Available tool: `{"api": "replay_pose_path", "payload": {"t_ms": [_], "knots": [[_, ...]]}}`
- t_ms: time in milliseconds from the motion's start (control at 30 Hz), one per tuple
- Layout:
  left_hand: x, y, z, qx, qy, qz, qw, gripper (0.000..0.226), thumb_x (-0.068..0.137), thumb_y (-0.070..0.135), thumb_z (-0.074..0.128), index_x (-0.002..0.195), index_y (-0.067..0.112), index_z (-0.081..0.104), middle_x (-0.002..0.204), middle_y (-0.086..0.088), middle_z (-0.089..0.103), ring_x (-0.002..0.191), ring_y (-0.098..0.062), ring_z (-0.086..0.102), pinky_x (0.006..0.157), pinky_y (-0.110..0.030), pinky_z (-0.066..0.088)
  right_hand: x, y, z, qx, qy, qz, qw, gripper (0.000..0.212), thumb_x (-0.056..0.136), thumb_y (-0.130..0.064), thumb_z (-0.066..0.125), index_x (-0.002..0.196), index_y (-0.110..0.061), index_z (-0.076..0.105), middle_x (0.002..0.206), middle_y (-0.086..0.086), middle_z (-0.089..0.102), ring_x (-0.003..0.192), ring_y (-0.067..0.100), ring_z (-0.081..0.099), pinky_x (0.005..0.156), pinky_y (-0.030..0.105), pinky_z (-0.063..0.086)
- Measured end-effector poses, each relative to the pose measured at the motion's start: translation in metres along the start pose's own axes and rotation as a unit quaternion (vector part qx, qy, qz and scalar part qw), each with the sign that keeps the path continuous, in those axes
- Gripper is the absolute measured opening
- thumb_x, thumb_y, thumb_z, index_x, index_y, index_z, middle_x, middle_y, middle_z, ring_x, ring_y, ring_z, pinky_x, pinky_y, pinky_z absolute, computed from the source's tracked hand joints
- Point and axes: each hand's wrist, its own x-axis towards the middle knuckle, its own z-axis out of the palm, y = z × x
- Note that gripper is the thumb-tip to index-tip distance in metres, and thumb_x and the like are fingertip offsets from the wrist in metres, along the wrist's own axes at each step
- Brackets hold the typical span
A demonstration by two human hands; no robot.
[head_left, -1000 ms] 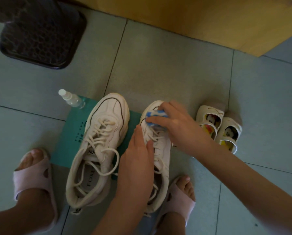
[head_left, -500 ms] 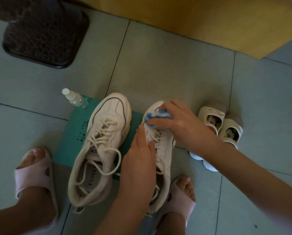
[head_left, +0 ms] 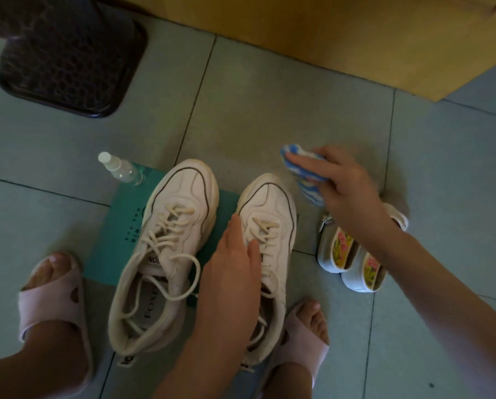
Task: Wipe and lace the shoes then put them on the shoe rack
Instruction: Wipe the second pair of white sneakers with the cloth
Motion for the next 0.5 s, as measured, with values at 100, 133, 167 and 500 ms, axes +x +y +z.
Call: {"api": "replay_pose_path", "payload": {"t_ms": [100, 133, 167, 500], "knots": [[0.000, 0.000, 0.001, 0.002, 0.007, 0.002, 1.000, 0.052, 0.099, 0.034, 0.027, 0.148, 0.021, 0.015, 0.152, 0.004, 0.028, 0.133, -0.016, 0.037, 0.102, -0.025, 0.030, 0.016, -0.018, 0.021, 0.053, -0.051, -0.016, 0.997, 0.059, 0.074, 0.011, 0.040, 0.126, -0.011, 0.058, 0.113, 0.007, 0.059, 0.105, 0.010, 0.051, 0.090, 0.020, 0.039], [0.001, 0.000, 0.002, 0.001, 0.007, 0.001, 1.000, 0.052, 0.099, 0.034, 0.027, 0.148, 0.022, 0.015, 0.152, 0.004, 0.029, 0.133, -0.016, 0.037, 0.102, -0.026, 0.030, 0.018, -0.020, 0.028, 0.053, -0.074, -0.019, 0.996, 0.063, 0.070, 0.012, 0.038, 0.124, -0.010, 0.060, 0.125, 0.011, 0.058, 0.116, 0.012, 0.049, 0.097, 0.020, 0.036], [0.001, -0.001, 0.002, 0.000, 0.008, 0.000, 1.000, 0.052, 0.099, 0.034, 0.027, 0.148, 0.022, 0.015, 0.152, 0.004, 0.030, 0.132, -0.017, 0.038, 0.101, -0.027, 0.031, 0.017, -0.020, 0.032, 0.050, -0.090, -0.021, 0.994, 0.065, 0.068, 0.014, 0.037, 0.123, -0.009, 0.061, 0.133, 0.013, 0.054, 0.123, 0.015, 0.047, 0.103, 0.019, 0.033], [0.001, -0.006, 0.005, -0.024, 0.024, 0.013, 0.999, 0.051, 0.099, 0.034, 0.029, 0.147, 0.021, 0.019, 0.149, 0.001, 0.034, 0.132, -0.015, 0.038, 0.103, -0.025, 0.030, -0.064, -0.009, 0.030, 0.084, -0.046, 0.058, 0.994, 0.050, 0.086, -0.006, 0.040, 0.133, -0.019, 0.047, 0.142, 0.001, 0.040, 0.128, 0.002, 0.034, 0.101, 0.001, 0.027]]}}
